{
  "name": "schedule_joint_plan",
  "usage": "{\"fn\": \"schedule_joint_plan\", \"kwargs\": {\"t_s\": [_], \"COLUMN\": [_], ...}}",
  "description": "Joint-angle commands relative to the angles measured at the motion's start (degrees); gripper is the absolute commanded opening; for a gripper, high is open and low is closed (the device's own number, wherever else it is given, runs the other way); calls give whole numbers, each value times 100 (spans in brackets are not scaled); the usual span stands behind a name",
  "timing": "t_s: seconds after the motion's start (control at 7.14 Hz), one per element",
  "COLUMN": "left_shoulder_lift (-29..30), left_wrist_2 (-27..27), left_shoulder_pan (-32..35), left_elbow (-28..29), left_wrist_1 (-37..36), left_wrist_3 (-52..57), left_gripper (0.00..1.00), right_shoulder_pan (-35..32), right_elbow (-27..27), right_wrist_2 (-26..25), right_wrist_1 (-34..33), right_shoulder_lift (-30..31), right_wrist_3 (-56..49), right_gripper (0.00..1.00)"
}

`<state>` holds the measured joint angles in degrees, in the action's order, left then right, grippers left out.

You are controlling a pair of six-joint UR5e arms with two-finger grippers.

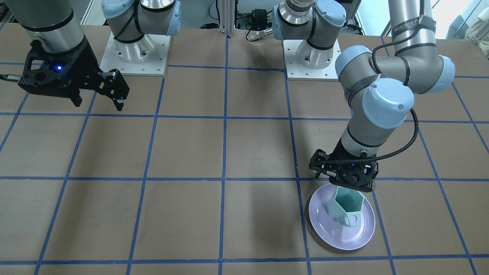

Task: Flip cup and place on plate
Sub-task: 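Open the left gripper to release the cup on the plate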

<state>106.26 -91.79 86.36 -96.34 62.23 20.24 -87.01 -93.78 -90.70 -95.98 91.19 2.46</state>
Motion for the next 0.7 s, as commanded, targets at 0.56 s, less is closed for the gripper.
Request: {"fn": "schedule_joint_plan", "kwargs": {"t_s": [0.56], "left_shoulder_lift": [-984], "left_wrist_2": [55], "left_shoulder_pan": [39], "left_elbow": [1318], "left_wrist_1": [2697], "left_wrist_3": [-1037], "left_gripper": [100], "right_shoulder_pan": [0], "right_elbow": [0], "right_wrist_2": [0], "right_wrist_1": [0], "right_shoulder_lift": [-5], "right_wrist_3": [0], "right_gripper": [100]}}
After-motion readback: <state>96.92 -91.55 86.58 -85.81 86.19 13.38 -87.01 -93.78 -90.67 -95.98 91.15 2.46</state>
